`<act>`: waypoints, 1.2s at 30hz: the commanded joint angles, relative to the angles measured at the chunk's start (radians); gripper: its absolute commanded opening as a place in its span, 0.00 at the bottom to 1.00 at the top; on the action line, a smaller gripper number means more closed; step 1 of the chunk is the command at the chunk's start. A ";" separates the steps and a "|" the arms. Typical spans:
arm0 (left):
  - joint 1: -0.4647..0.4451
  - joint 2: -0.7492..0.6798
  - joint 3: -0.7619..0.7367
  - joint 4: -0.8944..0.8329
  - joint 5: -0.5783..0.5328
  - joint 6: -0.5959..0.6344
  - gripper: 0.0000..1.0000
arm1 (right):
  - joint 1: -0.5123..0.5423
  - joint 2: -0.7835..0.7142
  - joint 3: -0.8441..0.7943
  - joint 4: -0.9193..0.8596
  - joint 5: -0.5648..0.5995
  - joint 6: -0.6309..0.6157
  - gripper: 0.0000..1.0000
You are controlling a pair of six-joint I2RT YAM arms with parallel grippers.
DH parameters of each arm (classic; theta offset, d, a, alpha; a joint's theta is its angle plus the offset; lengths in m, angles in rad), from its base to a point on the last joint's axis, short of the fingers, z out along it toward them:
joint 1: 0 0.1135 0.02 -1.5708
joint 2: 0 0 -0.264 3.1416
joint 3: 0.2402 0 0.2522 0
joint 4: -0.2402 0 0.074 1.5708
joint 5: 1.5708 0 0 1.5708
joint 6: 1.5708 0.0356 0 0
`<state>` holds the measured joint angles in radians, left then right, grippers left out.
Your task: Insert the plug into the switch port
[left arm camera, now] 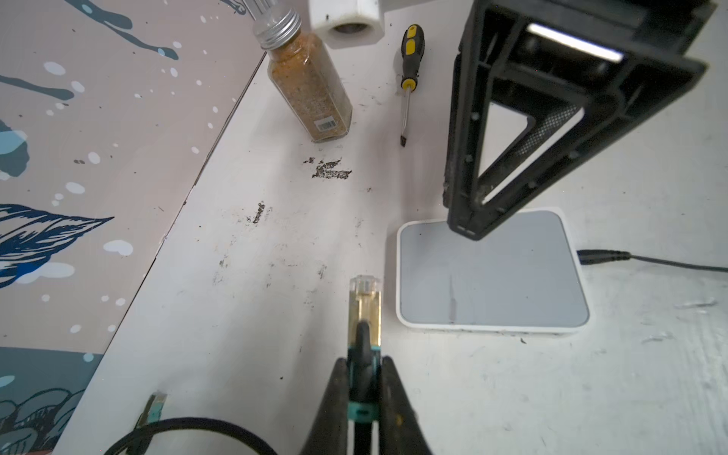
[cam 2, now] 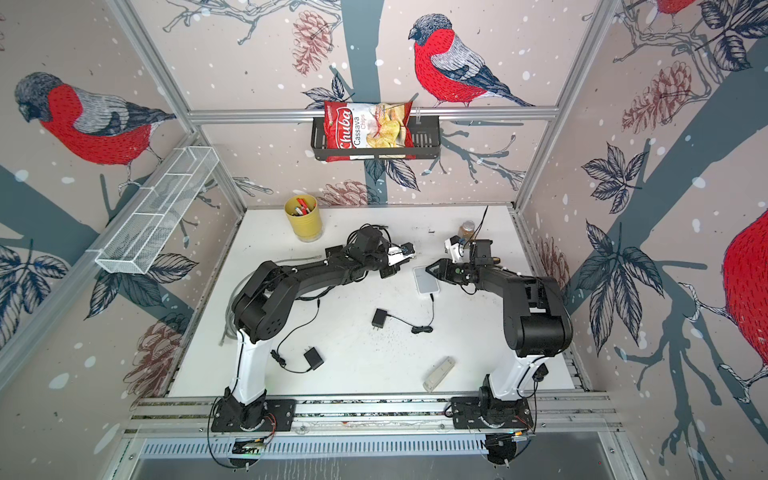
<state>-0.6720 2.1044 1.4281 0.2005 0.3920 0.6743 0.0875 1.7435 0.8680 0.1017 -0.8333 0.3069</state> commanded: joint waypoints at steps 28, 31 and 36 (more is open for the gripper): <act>-0.029 0.003 0.003 0.023 0.036 0.005 0.00 | 0.070 0.033 -0.003 0.302 -0.126 0.297 0.23; -0.029 0.004 0.002 0.031 0.033 0.000 0.00 | 0.069 0.034 -0.004 0.295 -0.130 0.293 0.18; -0.027 0.005 -0.010 0.058 0.011 -0.013 0.00 | 0.066 0.035 -0.009 0.310 -0.137 0.306 0.17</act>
<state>-0.6994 2.1075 1.4250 0.1993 0.4236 0.6624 0.1535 1.7782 0.8616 0.3893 -0.9302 0.6224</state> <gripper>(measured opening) 0.137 0.167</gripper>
